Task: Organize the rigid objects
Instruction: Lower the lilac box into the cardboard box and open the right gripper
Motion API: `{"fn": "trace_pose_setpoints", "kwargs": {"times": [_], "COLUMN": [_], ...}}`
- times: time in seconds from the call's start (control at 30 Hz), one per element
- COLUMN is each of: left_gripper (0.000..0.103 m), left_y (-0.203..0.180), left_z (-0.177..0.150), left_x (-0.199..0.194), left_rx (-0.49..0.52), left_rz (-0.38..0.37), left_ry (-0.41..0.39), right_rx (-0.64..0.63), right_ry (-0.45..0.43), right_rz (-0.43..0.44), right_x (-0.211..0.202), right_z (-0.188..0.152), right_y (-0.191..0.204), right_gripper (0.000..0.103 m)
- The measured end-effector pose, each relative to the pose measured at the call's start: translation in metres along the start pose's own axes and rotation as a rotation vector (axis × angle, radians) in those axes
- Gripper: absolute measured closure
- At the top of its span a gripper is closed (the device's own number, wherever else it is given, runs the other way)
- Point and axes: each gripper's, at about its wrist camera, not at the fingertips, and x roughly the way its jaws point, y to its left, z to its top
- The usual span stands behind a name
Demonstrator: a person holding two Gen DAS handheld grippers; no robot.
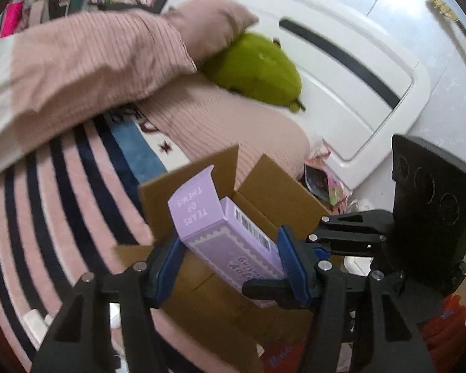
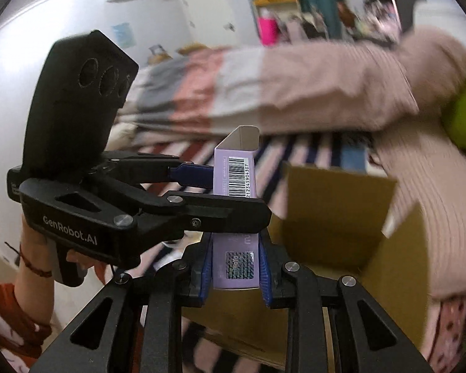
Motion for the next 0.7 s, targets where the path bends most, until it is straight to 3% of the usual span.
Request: {"fn": "trace_pose_setpoints", "kwargs": {"times": [0.13, 0.23, 0.3, 0.33, 0.57, 0.7], "left_gripper": [0.046, 0.030, 0.023, 0.023, 0.019, 0.018], "left_y": [-0.008, -0.013, -0.013, -0.012, 0.005, 0.025], "left_z": [0.004, 0.005, 0.005, 0.005, -0.004, -0.027], "left_x": [0.023, 0.024, 0.015, 0.009, -0.056, -0.103], "left_rx": [0.013, 0.037, 0.040, 0.039, 0.030, 0.023], "left_rz": [0.033, 0.087, 0.091, 0.093, 0.185, 0.277], "left_ry": [0.073, 0.089, 0.066, 0.056, -0.056, -0.135], "right_rx": [0.012, 0.007, -0.009, -0.018, -0.040, -0.100], "right_ry": [0.093, 0.158, 0.171, 0.169, 0.079, 0.025], "right_rz": [-0.025, -0.062, -0.079, -0.087, -0.004, 0.055], "right_x": [0.008, 0.015, 0.013, 0.013, -0.017, -0.020], "right_z": [-0.004, -0.005, -0.009, -0.007, 0.003, 0.011], "right_y": [-0.018, -0.028, -0.030, -0.029, -0.011, 0.034], "right_gripper": [0.082, 0.075, 0.049, 0.046, 0.046, 0.046]}}
